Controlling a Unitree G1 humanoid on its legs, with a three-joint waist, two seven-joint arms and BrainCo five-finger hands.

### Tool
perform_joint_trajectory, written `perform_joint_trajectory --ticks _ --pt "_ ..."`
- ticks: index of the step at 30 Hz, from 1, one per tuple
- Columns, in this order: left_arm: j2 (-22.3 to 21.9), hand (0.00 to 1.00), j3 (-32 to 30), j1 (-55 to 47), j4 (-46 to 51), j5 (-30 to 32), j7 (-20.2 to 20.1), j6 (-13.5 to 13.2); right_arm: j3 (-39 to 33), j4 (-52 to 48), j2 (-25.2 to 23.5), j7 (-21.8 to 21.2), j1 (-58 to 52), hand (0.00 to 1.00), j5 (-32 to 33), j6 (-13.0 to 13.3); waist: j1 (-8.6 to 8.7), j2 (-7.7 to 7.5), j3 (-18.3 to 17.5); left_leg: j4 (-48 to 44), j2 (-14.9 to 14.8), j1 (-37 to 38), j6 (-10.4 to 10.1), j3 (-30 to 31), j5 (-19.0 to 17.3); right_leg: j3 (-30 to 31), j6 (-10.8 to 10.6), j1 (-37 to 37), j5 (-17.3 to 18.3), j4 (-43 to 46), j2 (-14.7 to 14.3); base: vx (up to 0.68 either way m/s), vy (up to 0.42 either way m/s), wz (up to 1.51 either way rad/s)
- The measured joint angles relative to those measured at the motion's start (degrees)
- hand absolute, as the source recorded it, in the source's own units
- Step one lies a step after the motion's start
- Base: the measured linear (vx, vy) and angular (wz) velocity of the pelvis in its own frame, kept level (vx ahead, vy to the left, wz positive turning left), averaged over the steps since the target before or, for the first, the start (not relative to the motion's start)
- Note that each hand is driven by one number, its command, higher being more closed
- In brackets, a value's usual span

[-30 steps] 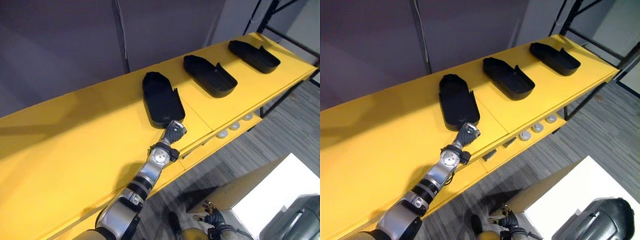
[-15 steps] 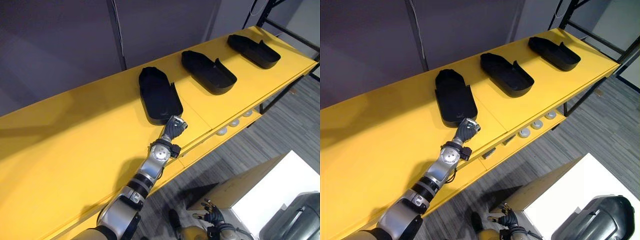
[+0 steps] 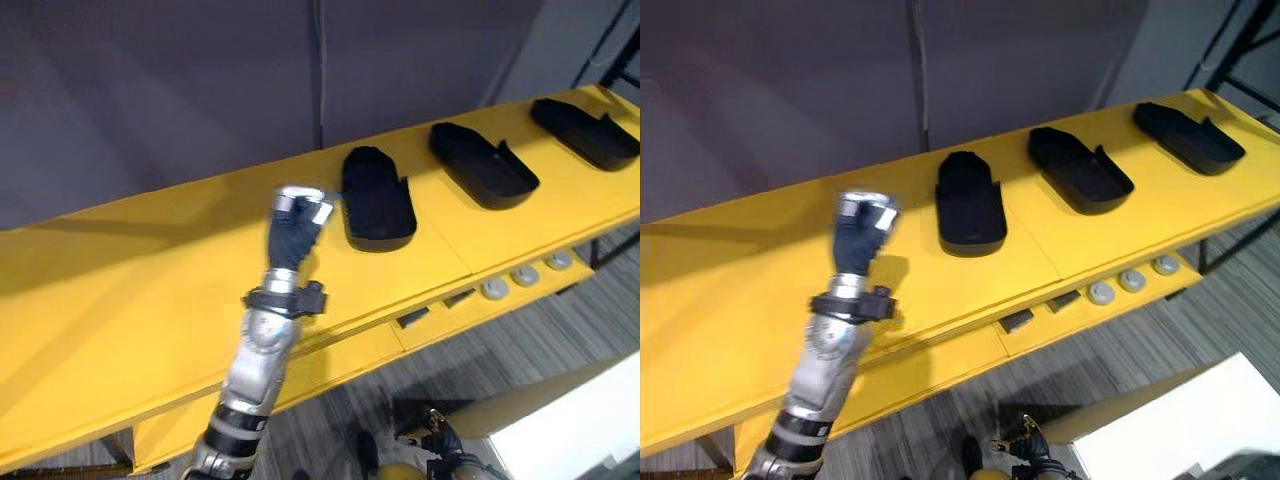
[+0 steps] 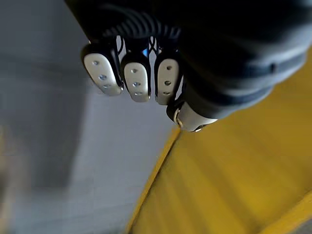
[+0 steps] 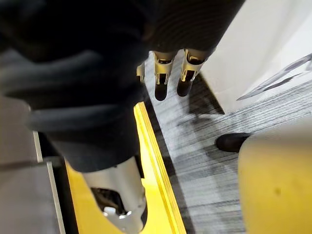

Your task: Walk over and take plastic housings, then place them on the shelf

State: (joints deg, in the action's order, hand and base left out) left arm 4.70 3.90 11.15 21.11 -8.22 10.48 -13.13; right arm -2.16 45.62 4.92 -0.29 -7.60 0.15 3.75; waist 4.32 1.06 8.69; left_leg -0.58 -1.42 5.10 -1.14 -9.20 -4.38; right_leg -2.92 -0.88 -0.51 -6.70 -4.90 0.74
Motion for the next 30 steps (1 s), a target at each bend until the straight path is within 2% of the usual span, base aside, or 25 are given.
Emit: perform_joint_trajectory --ticks 2,3,5,9,11,13,14,15,17,18,22,30 --pt "-0.01 1.0 -9.96 -6.41 1.76 -0.61 1.63 -1.34 -0.06 1.21 0.1 0.01 0.13 0.0 0.0 -0.01 -1.32 -0.06 -0.21 0.08 0.57 -0.02 0.4 3.14 0.51 -3.0 -0.25 -1.38 0.49 0.01 0.76 -0.05 0.0 0.67" --pt "-0.32 1.0 -12.84 -8.28 1.75 -0.63 2.27 -1.35 -0.12 1.28 0.12 0.02 -0.04 0.0 0.0 -0.01 -1.69 -0.11 -0.39 0.11 0.7 -0.03 0.47 3.98 0.58 -4.01 -0.28 -1.75 0.66 0.01 0.96 -0.05 0.004 0.78" --pt "-3.39 1.0 -23.46 -16.56 1.78 -1.79 6.01 -1.36 -0.5 1.16 -0.37 0.1 -1.22 0.0 0.02 -0.01 -3.41 -0.67 -1.86 0.96 1.33 0.01 0.81 7.1 1.5 -7.08 -0.74 -2.71 1.46 0.03 1.8 0.0 0.011 0.73" --pt "-7.2 1.0 -32.94 -29.57 -0.1 -1.7 10.47 -1.09 -1.21 -0.89 -1.43 0.32 -2.15 0.0 -0.11 -0.01 -6.63 -2.02 -3.42 1.36 2.08 0.21 0.62 9.87 1.45 -10.5 -1.46 -3.37 3.38 2.04 3.04 0.04 0.024 0.49" --pt "-8.77 1.0 -35.35 -32.42 -4.03 -1.75 10.62 -0.12 -1.09 -2.89 -1.8 0.31 -2.18 0.0 -0.31 0.0 -6.87 -2.34 -4.04 1.31 2.4 0.21 0.75 10.46 1.33 -11.15 -1.6 -3.39 3.94 2.78 3.54 0.04 0.026 0.21" --pt "-9.59 1.0 -37.47 -34.49 -12.79 -1.92 10.61 2.45 -1.07 -5.18 -2.81 0.29 -1.73 0.0 -1.06 0.01 -6.84 -2.6 -5.09 0.84 2.63 0.23 1.21 10.59 0.89 -11.78 -1.87 -3.37 4.56 3.66 3.94 0.04 0.026 0.07" --pt "-9.96 0.0 -38.01 -34.73 -19.01 -2.43 10.41 3.55 -0.4 -6.0 -3.28 0.28 -1.67 0.0 -1.39 0.0 -7.0 -2.76 -5.5 0.01 2.58 0.21 1.39 9.89 -0.01 -11.64 -1.92 -3.44 4.85 4.1 4.05 0.05 0.03 -0.13" --pt "-9.96 0.0 -38.16 -34.69 -27.3 -2.96 9.28 5.4 1.08 -6.84 -3.5 0.23 -1.56 0.0 -1.49 -0.01 -7.06 -2.65 -5.99 -1.31 2.42 0.14 1.48 8.87 -1.19 -11.32 -1.92 -3.55 5.13 4.5 4.12 0.05 0.025 -0.18" --pt "-9.87 0.0 -37.31 -34.56 -33.2 -3.29 8.09 6.72 1.32 -6.92 -3.74 0.23 -1.66 0.0 -1.49 -0.02 -6.99 -2.72 -6.32 -2.31 2.34 0.15 1.1 8.16 -1.57 -10.99 -1.93 -3.87 5.16 4.54 4.17 0.03 0.015 -0.15" --pt "-9.64 0.0 -35.69 -34.26 -38.35 -3.26 6.23 7.58 1.25 -6.99 -3.73 0.28 -1.89 0.0 -1.49 -0.03 -6.98 -2.66 -6.65 -2.88 2.39 0.15 1.03 7.89 -1.66 -10.84 -1.96 -4.03 5.17 4.54 4.24 0.04 0.015 -0.06" --pt "-8.54 0.0 -27.08 -31.64 -50.81 -2.04 0.87 8.56 1.05 -7.2 -3.76 0.54 -2.59 0.0 -1.44 -0.03 -6.74 -3.02 -6.96 -2.94 2.58 0.18 0.57 7.76 -1.99 -10.89 -2.15 -4.16 5.3 4.54 4.45 0.01 0.005 -0.01" --pt "-7.69 0.0 -14.82 -26.82 -56.94 5.24 -2.78 8.48 -1.58 -8.21 -3.83 2.57 -5.31 0.0 -0.17 0.0 -6.54 -2.54 -6.87 -3.07 2.21 0.22 -0.38 5.68 -2.62 -8.96 -2.23 -3.36 5.36 4.91 4.19 -0.01 -0.01 -0.11"
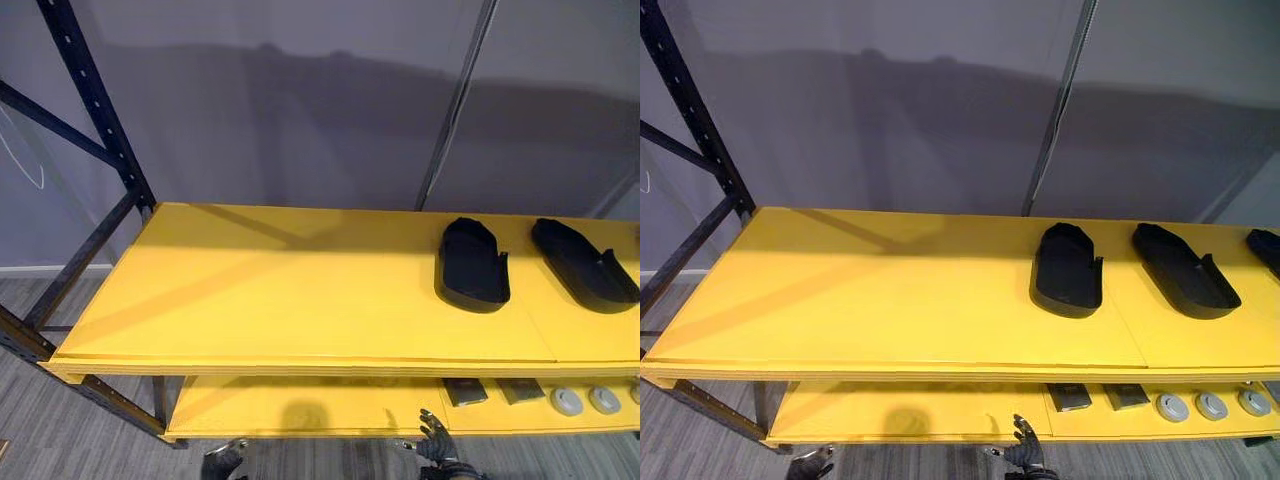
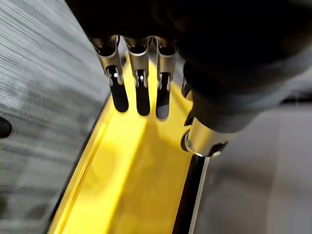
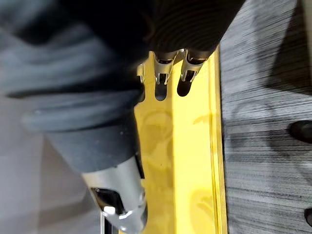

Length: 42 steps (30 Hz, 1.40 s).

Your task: Walk over and take plastic housings, then place them on the shelf

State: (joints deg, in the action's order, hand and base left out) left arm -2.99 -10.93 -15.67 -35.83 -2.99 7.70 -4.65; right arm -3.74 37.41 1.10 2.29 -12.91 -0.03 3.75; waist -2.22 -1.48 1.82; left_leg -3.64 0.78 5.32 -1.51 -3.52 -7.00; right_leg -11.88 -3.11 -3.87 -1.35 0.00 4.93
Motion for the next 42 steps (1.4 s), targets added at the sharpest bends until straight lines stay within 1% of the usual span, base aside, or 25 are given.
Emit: perform_joint_trajectory --ticks 2,5,8,11,15,19,21,24,25,26,27,28,29,30,31,32,33,34,35,37,38,39,40,41,42 --pt "0.34 0.0 2.27 1.12 -1.43 1.34 -0.38 -0.09 -0.8 0.61 -0.07 0.8 -0.47 0.0 0.04 0.0 0.62 0.11 -0.03 0.0 -0.15 0.21 -0.09 -0.82 -0.04 0.66 0.0 0.15 0.0 0.0 -0.24 0.0 -0.006 -0.17" --pt "1.41 0.0 3.58 1.17 -2.25 2.43 -0.39 -0.1 -0.85 2.09 -0.56 1.22 -0.49 0.0 0.15 0.01 1.33 0.34 -0.03 0.48 -0.67 0.97 -0.01 -2.01 0.02 2.08 0.03 0.2 0.01 -0.06 -0.9 0.01 -0.024 -0.26" --pt "1.77 0.0 3.95 1.64 -4.09 2.76 -0.32 -0.08 -2.85 3.0 -1.7 1.31 -0.53 0.0 0.15 0.01 1.4 0.96 0.08 0.7 -1.33 1.56 -0.08 -3.26 -0.02 3.52 0.21 0.5 0.1 -0.04 -1.69 0.01 -0.038 -0.24" --pt "1.78 0.0 4.09 1.71 -4.38 4.1 -0.32 -0.06 -4.21 3.88 -1.64 1.95 -0.9 0.0 0.12 0.01 1.39 1.13 0.13 0.89 -1.84 1.8 -0.52 -3.34 -0.03 3.53 0.86 0.61 0.57 0.49 -2.17 0.01 -0.064 -0.04" --pt "1.92 0.0 3.97 2.06 -6.32 4.94 -0.31 0.22 -5.6 3.88 -1.54 2.35 -1.04 0.0 0.12 0.01 1.42 1.09 0.13 0.86 -2.62 1.81 -1.07 -3.73 -0.14 3.75 1.17 0.78 0.76 0.58 -2.9 0.0 -0.057 -0.06" --pt "1.92 0.0 3.9 2.23 -6.36 5.21 -0.01 0.33 -5.61 3.78 -1.55 2.39 -0.5 0.0 -0.04 0.01 1.44 0.88 0.63 -0.78 -3.5 1.62 -2.41 -4.6 -1.03 5.31 1.99 2.14 1.78 3.05 -3.73 -0.01 -0.051 -0.18" --pt "1.79 0.0 3.9 2.71 -6.34 5.48 0.43 0.32 -5.66 3.7 -1.39 2.4 -0.26 0.0 -0.07 0.01 1.45 0.84 1.16 -2.23 -3.74 1.12 -2.19 -4.85 -1.71 6.29 2.21 3.01 2.34 4.52 -4.02 -0.04 -0.029 -0.18" --pt "1.62 0.0 3.41 3.32 -6.31 5.48 0.89 0.33 -5.55 3.37 -1.32 2.39 1.41 0.0 -0.53 -0.01 1.39 0.78 1.75 -5.33 -4.29 -0.39 -1.21 -7.28 -3.22 9.14 2.29 6.07 2.61 6.95 -4.71 -0.08 0.009 -0.48" --pt "1.58 0.0 3.39 3.73 -6.32 5.46 0.9 0.36 -5.54 2.55 -1.31 2.39 2.02 0.0 -0.79 -0.11 1.41 0.67 2.16 -6.38 -4.3 -0.7 -1.19 -8.21 -3.8 10.63 2.29 7.07 2.6 7.6 -4.97 -0.11 0.045 -0.65" --pt "1.53 0.0 3.4 4.26 -6.32 5.46 0.9 0.36 -5.55 0.55 -1.31 2.39 2.13 0.0 -0.81 -0.11 1.5 0.46 2.49 -7.64 -4.13 -1.5 -0.51 -9.33 -4.35 12.35 2.21 8.38 2.53 8.45 -5.21 -0.13 0.079 -0.69" --pt "1.51 0.0 3.38 4.68 -6.32 5.46 0.89 0.35 -5.56 -0.38 -1.3 2.4 2.34 0.0 -0.81 -0.11 1.44 0.63 2.69 -8.23 -3.98 -1.77 -0.27 -10.03 -4.54 13.24 2.09 8.99 2.44 8.92 -5.32 -0.15 0.098 -0.82" --pt "1.49 0.0 3.39 5.37 -6.31 5.47 0.91 0.32 -5.53 -1.37 -1.3 2.42 3.37 0.0 -0.82 -0.11 1.43 0.01 3.32 -9.03 -3.77 -2.31 0.09 -11.45 -4.75 15.63 1.63 10.42 1.63 9.43 -5.59 -0.15 0.117 -1.08" --pt "1.52 0.0 3.31 6.25 -6.32 5.48 0.92 0.32 -5.37 -2.1 -1.28 2.48 4.84 0.0 -1.08 -0.11 1.33 0.1 4.46 -10.09 -3.64 -2.7 0.94 -12.56 -5.26 18.6 1.18 11.43 0.27 9.28 -6.17 -0.15 0.098 -1.08" --pt "1.53 0.0 3.31 6.48 -6.32 5.49 0.94 0.31 -5.25 -2.3 -1.25 2.54 5.37 0.0 -1.3 -0.11 1.31 0.09 4.59 -10.41 -3.64 -3.08 1.23 -13.06 -5.45 19.55 1.03 11.95 -0.2 9.15 -6.46 -0.14 0.078 -1.22" --pt "1.66 0.0 3.32 7.28 -6.3 5.5 1.0 0.3 -4.94 -2.79 -1.29 2.68 7.03 0.0 -1.55 -0.11 1.32 -0.36 5.01 -11.22 -3.64 -4.65 1.94 -15.83 -5.87 22.4 0.3 13.6 -2.43 8.08 -7.01 -0.18 0.077 -1.25" --pt "1.75 0.0 3.25 8.35 -5.89 5.53 1.01 0.28 -4.31 -2.86 -1.29 2.86 8.42 0.0 -1.87 -0.11 1.29 -0.95 5.26 -12.0 -4.28 -6.6 2.93 -19.47 -5.77 24.1 -0.89 14.93 -6.03 4.48 -6.94 -0.24 0.08 -1.57" --pt "1.9 0.0 3.06 9.58 -6.0 5.57 1.0 0.31 -3.98 -2.55 -1.26 2.95 10.02 0.0 -2.35 -0.12 1.07 -0.77 6.05 -11.98 -5.18 -8.12 4.12 -22.2 -5.49 19.2 -0.57 17.46 -4.11 9.08 -6.37 -0.23 0.065 -1.2" --pt "1.87 0.0 3.04 10.43 -5.99 5.57 1.0 0.34 -3.89 -2.47 -1.28 2.8 10.17 0.0 -2.52 -0.14 1.17 -0.53 6.39 -11.72 -5.49 -8.07 4.24 -23.26 -5.29 15.44 0.02 18.86 -0.72 14.6 -5.89 -0.17 0.089 -0.99" --pt "1.51 0.0 3.05 10.98 -5.98 5.57 0.99 0.37 -3.28 -1.4 -1.28 2.74 9.71 0.0 -2.58 -0.15 1.22 0.33 7.04 -10.99 -6.03 -6.68 4.47 -25.12 -4.8 9.03 0.97 18.27 5.99 24.99 -4.17 -0.08 0.082 -0.66" --pt "1.54 0.0 3.05 10.91 -5.99 5.57 0.98 0.39 -2.61 0.14 -1.32 2.72 8.71 0.0 -2.59 -0.15 1.27 0.38 6.89 -10.52 -6.07 -5.23 4.55 -27.06 -4.53 5.9 0.53 15.17 10.66 30.93 -2.16 -0.06 0.068 -0.61" --pt "1.74 0.0 2.99 10.9 -6.02 5.56 0.94 0.44 -2.5 1.83 -1.28 2.72 8.26 0.0 -2.6 -0.17 1.31 -0.04 6.27 -10.54 -6.07 -5.16 4.41 -28.58 -4.39 3.75 0.35 12.6 13.53 32.9 -0.37 -0.05 0.007 -0.58" --pt "1.89 0.0 2.97 10.9 -6.16 5.56 0.92 0.5 -2.49 2.93 -1.18 2.72 8.33 0.0 -2.6 -0.21 1.29 -0.26 5.94 -10.57 -6.16 -5.2 4.26 -29.65 -4.27 2.7 -0.09 11.2 14.53 32.7 0.6 -0.05 -0.055 -0.78" --pt "2.21 0.0 2.98 10.87 -6.74 5.56 0.89 0.9 -2.3 5.15 -0.78 2.72 8.85 0.0 -2.66 -0.27 1.13 -0.67 5.21 -10.95 -6.27 -5.54 3.72 -31.5 -3.9 0.46 -0.5 8.7 15.4 28.54 2.26 -0.06 -0.12 -0.96" --pt "3.22 0.0 3.06 11.04 -8.0 5.57 0.89 0.93 -1.75 6.83 -0.52 2.73 9.51 0.0 -2.88 -0.28 1.07 -1.9 4.31 -11.02 -5.54 -6.65 3.32 -31.58 -3.03 0.35 -0.42 7.15 15.94 20.53 2.23 -0.06 -0.165 -1.03" --pt "3.32 0.0 3.12 11.45 -9.13 5.56 0.88 0.97 -1.63 8.03 0.17 2.68 10.26 0.0 -2.99 -0.27 1.14 -1.27 4.42 -10.67 -5.61 -6.82 2.81 -30.37 -2.7 0.93 0.74 6.58 15.03 17.62 1.12 -0.08 -0.215 -1.0"
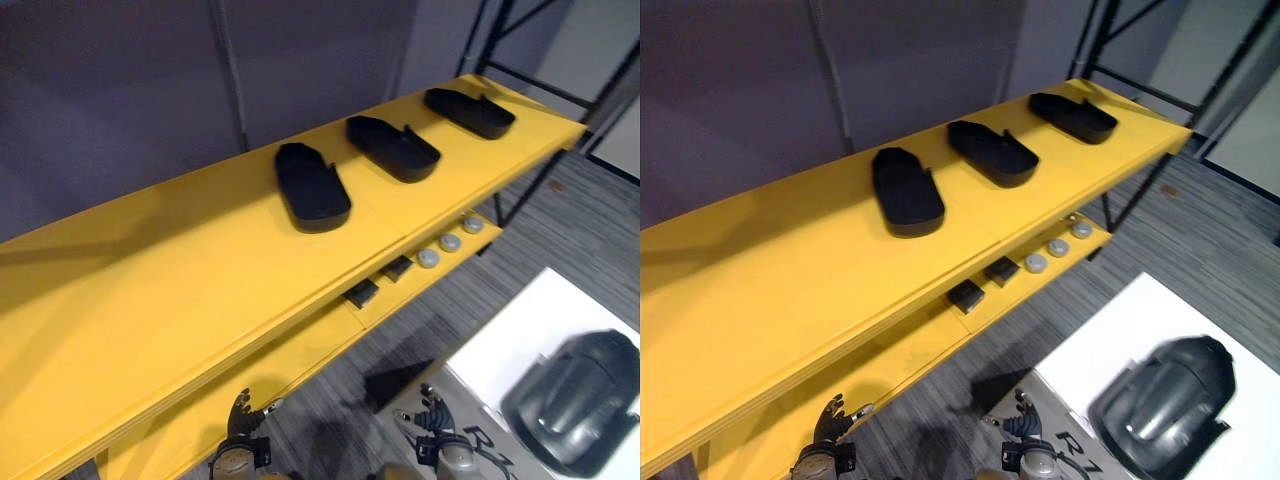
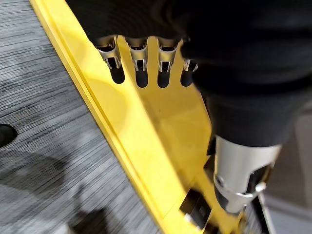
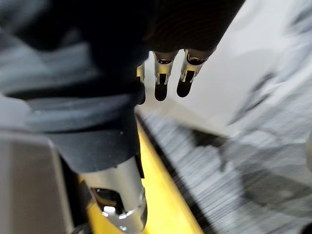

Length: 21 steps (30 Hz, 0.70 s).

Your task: Walk over and take plastic housings, then place them on the shelf

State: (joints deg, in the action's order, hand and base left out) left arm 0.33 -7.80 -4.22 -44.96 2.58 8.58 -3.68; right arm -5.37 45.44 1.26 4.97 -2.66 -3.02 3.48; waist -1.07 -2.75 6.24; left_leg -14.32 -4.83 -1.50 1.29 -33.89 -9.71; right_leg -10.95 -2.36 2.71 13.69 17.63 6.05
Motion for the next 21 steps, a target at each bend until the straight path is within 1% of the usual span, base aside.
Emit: perform_joint_trajectory --ticks 1,2,4,5,6,7,8,9,10,11,13,14,15,16,17,18,19,20,21 --pt "-0.1 0.0 0.45 -0.22 -1.48 -0.01 -0.2 0.23 -0.09 2.3 1.15 0.01 0.66 0.0 -0.33 -0.03 0.44 1.11 -0.26 1.38 -0.7 0.12 -0.63 2.71 1.42 2.41 0.76 -1.62 -3.08 -4.1 -2.29 -0.07 -0.232 -1.08" --pt "-0.33 0.0 0.94 -0.72 -1.77 -0.05 -0.16 0.28 -0.12 3.3 2.15 0.01 0.39 0.0 -0.79 -0.08 0.03 1.4 -0.52 2.74 -1.42 1.4 -1.54 2.92 2.38 4.6 1.11 -2.11 -4.87 -6.13 -3.55 -0.09 -0.233 -1.03" --pt "-0.36 0.0 1.75 -1.17 -2.57 -0.05 -0.21 0.32 -0.2 3.7 3.12 0.01 -0.17 0.0 -0.86 -0.09 0.29 1.55 -0.63 4.6 -2.3 3.18 -2.36 2.43 3.08 7.41 1.83 -2.04 -6.4 -7.75 -5.24 -0.09 -0.154 -0.98" --pt "-0.4 0.0 2.23 -1.12 -3.5 -0.01 -0.23 0.32 -0.19 3.7 3.56 0.0 -0.48 0.0 -0.87 -0.09 0.45 1.72 -0.79 5.35 -2.93 3.79 -3.0 1.83 3.48 9.21 2.06 -2.0 -7.77 -9.18 -6.31 -0.08 -0.097 -0.94" --pt "-0.41 0.0 2.51 -1.13 -3.63 0.0 -0.22 0.34 -0.19 3.69 3.66 0.01 -0.52 0.0 -0.87 -0.09 0.48 1.77 -0.88 5.55 -3.4 4.0 -3.11 1.12 3.56 9.78 2.33 -1.85 -8.48 -10.14 -6.83 -0.07 -0.084 -0.84" --pt "-0.54 0.0 2.58 -1.41 -3.55 0.0 -0.23 0.29 -0.25 3.65 3.75 0.01 -0.47 0.0 -0.9 -0.11 1.1 1.92 -0.87 5.98 -4.74 4.08 -3.35 -0.73 3.72 6.71 3.02 -1.11 -7.32 -10.66 -6.19 -0.09 -0.068 -0.81" --pt "-0.52 0.0 2.59 -1.34 -3.46 0.0 -0.22 0.29 -0.22 3.61 3.49 0.0 -0.33 0.0 -1.09 -0.1 1.11 1.96 -0.76 6.16 -5.18 4.43 -3.58 -2.86 3.86 -2.78 3.59 0.55 -5.72 -7.1 -2.86 -0.11 -0.04 -1.33" --pt "-0.05 0.0 2.58 -2.37 -3.52 -0.01 -0.21 0.4 -0.09 3.51 2.53 -0.06 -0.17 0.0 -1.59 -0.07 0.61 1.7 -0.82 6.39 -5.57 5.94 -4.25 -7.07 3.91 -15.78 3.5 1.72 -5.13 -1.84 2.31 -0.08 -0.02 -1.29" --pt "0.44 0.0 2.6 -2.45 -3.59 0.0 -0.22 0.41 -0.05 3.39 2.24 -0.1 -0.19 0.0 -1.81 -0.05 0.67 1.59 -0.71 6.3 -5.7 6.48 -4.47 -8.05 4.02 -18.18 2.97 1.72 -4.93 -0.88 3.28 -0.06 -0.065 -1.11" --pt "1.22 0.0 2.61 -2.3 -3.83 0.0 -0.25 0.45 0.03 3.09 2.32 -0.3 -0.53 0.0 -1.96 -0.05 1.74 1.71 -0.27 6.08 -5.93 6.98 -4.98 -8.13 4.35 -17.7 2.81 1.8 -4.97 -0.19 2.61 -0.03 -0.087 -0.44" --pt "1.61 0.0 2.61 -2.06 -3.82 0.04 -0.27 0.43 -0.01 3.1 2.98 -0.33 -1.68 0.0 -2.03 -0.05 2.3 2.69 0.2 5.39 -7.24 7.34 -5.61 -7.94 4.74 -15.88 3.14 1.32 -5.16 -1.28 0.85 -0.03 -0.138 -0.44" --pt "1.79 0.0 2.62 -2.05 -3.85 0.11 -0.31 0.44 -0.02 3.14 2.99 -0.32 -1.98 0.0 -2.03 -0.05 2.31 2.93 0.28 3.33 -8.65 7.06 -5.62 -7.91 4.71 -14.73 3.62 1.03 -5.45 -2.27 -0.2 -0.01 -0.197 -0.72" --pt "2.16 0.0 2.57 -1.98 -3.85 0.91 -0.35 0.45 0.06 3.19 2.68 -0.32 -2.78 0.0 -2.02 -0.04 2.16 2.73 0.61 -1.41 -11.19 6.15 -5.62 -7.62 4.68 -13.12 4.59 0.44 -6.12 -3.91 -1.72 0.0 -0.289 -0.87" --pt "2.24 0.0 2.57 -2.19 -3.86 1.26 -0.42 0.46 0.08 3.16 2.74 -0.28 -3.38 0.0 -1.97 -0.04 2.0 2.54 1.06 -6.78 -13.76 4.61 -5.57 -6.54 4.4 -11.2 5.57 -0.41 -6.82 -5.73 -3.28 -0.01 -0.289 -0.86" --pt "2.13 0.0 2.62 -2.28 -3.87 1.29 -0.46 0.46 0.05 3.18 2.97 -0.23 -3.51 0.0 -1.9 -0.04 1.85 2.63 1.41 -9.13 -14.42 4.01 -4.82 -4.39 3.7 -9.92 6.0 -0.72 -7.09 -6.31 -3.95 -0.02 -0.228 -1.0" --pt "1.26 0.0 2.6 -2.52 -3.81 1.49 -0.57 0.48 -0.08 3.19 3.36 0.0 -3.53 0.0 -1.85 -0.04 1.52 2.66 1.95 -10.49 -13.08 2.71 -5.67 3.04 1.07 -7.31 6.38 -0.68 -7.31 -6.5 -4.75 -0.02 -0.063 -1.14" --pt "1.18 0.0 2.6 -2.4 -3.64 1.61 -0.51 0.45 -0.17 3.2 3.94 0.33 -3.35 0.0 -1.81 -0.05 1.41 2.71 2.19 -9.77 -10.08 1.39 -7.31 11.63 -0.91 -4.94 6.7 -0.7 -7.55 -6.75 -5.16 -0.01 -0.025 -1.13" --pt "1.15 0.0 2.62 -2.39 -3.62 1.58 -0.5 0.44 -0.18 3.2 4.13 0.48 -3.28 0.0 -1.8 -0.04 1.4 2.69 2.22 -9.16 -8.42 0.79 -8.09 15.46 -1.44 -3.84 6.62 -0.75 -7.65 -6.93 -5.3 0.01 0.007 -0.99" --pt "0.94 0.0 2.63 -2.41 -3.56 1.55 -0.47 0.42 -0.17 3.21 4.47 0.61 -3.27 0.0 -1.79 -0.04 1.39 2.7 2.25 -7.65 -6.06 0.16 -8.95 20.55 -2.0 -2.35 6.79 -0.97 -8.09 -7.26 -5.38 0.05 0.018 -0.94"
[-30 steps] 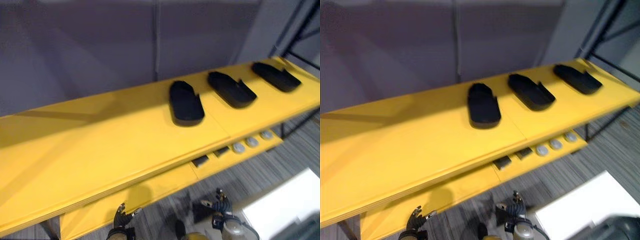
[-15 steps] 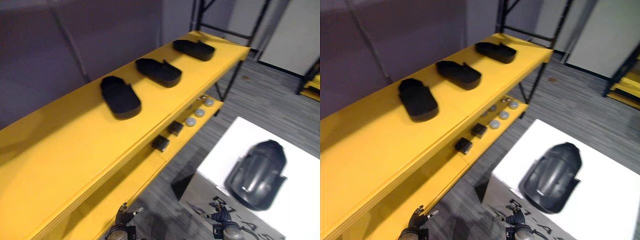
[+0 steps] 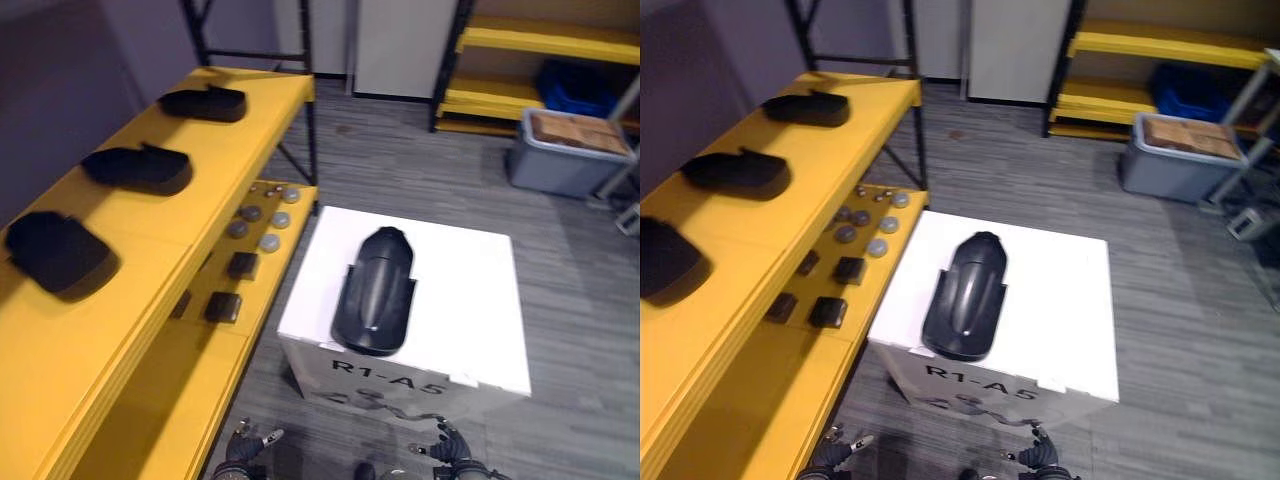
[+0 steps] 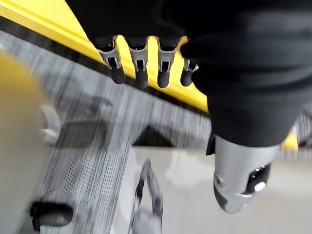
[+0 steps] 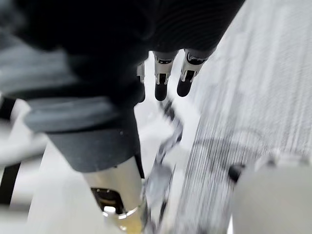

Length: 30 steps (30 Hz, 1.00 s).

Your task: Walk over and take plastic housings, then place them on the shelf

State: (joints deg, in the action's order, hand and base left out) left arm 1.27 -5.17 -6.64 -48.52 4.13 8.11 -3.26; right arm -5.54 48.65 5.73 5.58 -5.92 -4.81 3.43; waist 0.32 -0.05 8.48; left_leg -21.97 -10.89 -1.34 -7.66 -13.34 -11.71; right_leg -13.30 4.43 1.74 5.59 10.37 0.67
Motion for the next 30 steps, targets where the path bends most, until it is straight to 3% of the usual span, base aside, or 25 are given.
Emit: perform_joint_trajectory --ticks 1,2,5,9,13,16,20,23,27,30 --pt "-0.37 0.0 0.07 0.24 0.11 -0.67 0.11 -0.3 -0.08 0.0 0.28 0.08 -0.08 0.0 0.01 0.0 0.06 0.12 0.11 2.61 2.61 -0.74 -0.08 5.84 -0.01 1.99 -0.47 -0.27 -0.43 -0.26 -0.2 0.08 0.025 -0.92" --pt "-0.6 0.0 0.22 0.35 0.1 -0.83 0.15 -0.44 -0.11 0.0 0.33 0.12 -0.25 0.0 0.03 0.01 0.22 0.4 0.24 4.24 3.03 -0.97 0.27 7.52 0.38 2.75 -0.77 -0.94 -0.63 -0.82 -0.57 0.07 0.029 -0.67" --pt "-0.61 0.0 0.97 0.08 -0.21 -1.77 0.22 -0.44 -1.41 0.0 0.33 0.29 -0.87 0.0 1.31 -0.04 0.14 2.1 -0.65 9.65 2.11 -0.1 2.65 7.09 4.55 4.92 -1.73 -2.21 -1.04 -2.66 -2.63 0.06 0.096 -0.4" --pt "0.58 0.0 0.9 0.1 -0.13 -1.77 0.3 -0.44 -5.43 -4.21 -0.09 0.6 -0.96 0.0 3.3 0.03 0.27 1.27 -1.08 17.02 5.21 2.65 4.51 6.2 7.32 5.25 -3.71 -3.37 -2.38 -5.89 -0.23 0.12 0.148 -0.03" --pt "2.75 0.0 -0.3 -1.41 -0.07 -2.3 0.38 -0.41 -12.7 -10.83 0.67 2.08 -1.2 0.0 4.59 -0.15 0.17 1.22 -1.05 18.25 6.96 4.67 4.75 5.13 7.54 6.4 -4.7 -5.27 -2.7 -7.69 1.23 0.13 0.153 -0.09" --pt "4.0 0.0 -1.16 -2.21 0.48 -2.36 0.32 -0.45 -19.49 -20.15 1.91 3.1 -2.9 0.0 4.74 -0.27 0.47 1.21 -1.09 18.57 7.31 6.0 4.75 5.2 7.54 6.54 -5.02 -6.47 -2.52 -7.92 1.59 0.07 0.051 -0.03" --pt "2.75 0.0 -2.98 -3.81 1.17 -2.54 -0.01 -0.44 -23.76 -37.27 3.79 3.7 -6.97 0.0 3.76 -0.14 2.12 1.23 -1.34 19.32 6.87 6.78 4.75 5.3 7.54 6.57 -5.03 -6.92 -2.51 -7.92 1.08 0.01 0.004 0.0" --pt "1.66 0.0 -2.96 -4.67 1.4 -2.88 -0.67 -0.46 -26.26 -45.77 3.93 4.17 -7.34 0.0 3.77 0.36 2.42 1.05 -1.46 19.9 6.55 7.39 4.75 5.24 7.54 6.93 -5.03 -7.03 -2.51 -7.91 0.64 -0.07 -0.017 -0.08" --pt "1.08 0.0 -2.71 -5.54 1.27 -3.01 -1.29 -0.51 -22.74 -51.21 3.97 3.94 -7.14 0.0 4.78 2.04 2.28 1.21 -2.53 20.64 6.27 7.83 4.78 5.3 7.57 7.59 -4.9 -6.78 -2.65 -7.73 0.21 -0.1 -0.011 -0.06" --pt "1.34 0.0 -2.22 -5.88 1.15 -2.99 -1.43 -0.59 -14.57 -54.97 4.03 3.12 -6.91 0.0 4.81 3.5 2.07 1.06 -3.02 21.55 6.25 8.42 4.81 5.35 7.74 7.77 -4.82 -6.81 -2.88 -7.97 0.07 -0.12 -0.002 -0.03"
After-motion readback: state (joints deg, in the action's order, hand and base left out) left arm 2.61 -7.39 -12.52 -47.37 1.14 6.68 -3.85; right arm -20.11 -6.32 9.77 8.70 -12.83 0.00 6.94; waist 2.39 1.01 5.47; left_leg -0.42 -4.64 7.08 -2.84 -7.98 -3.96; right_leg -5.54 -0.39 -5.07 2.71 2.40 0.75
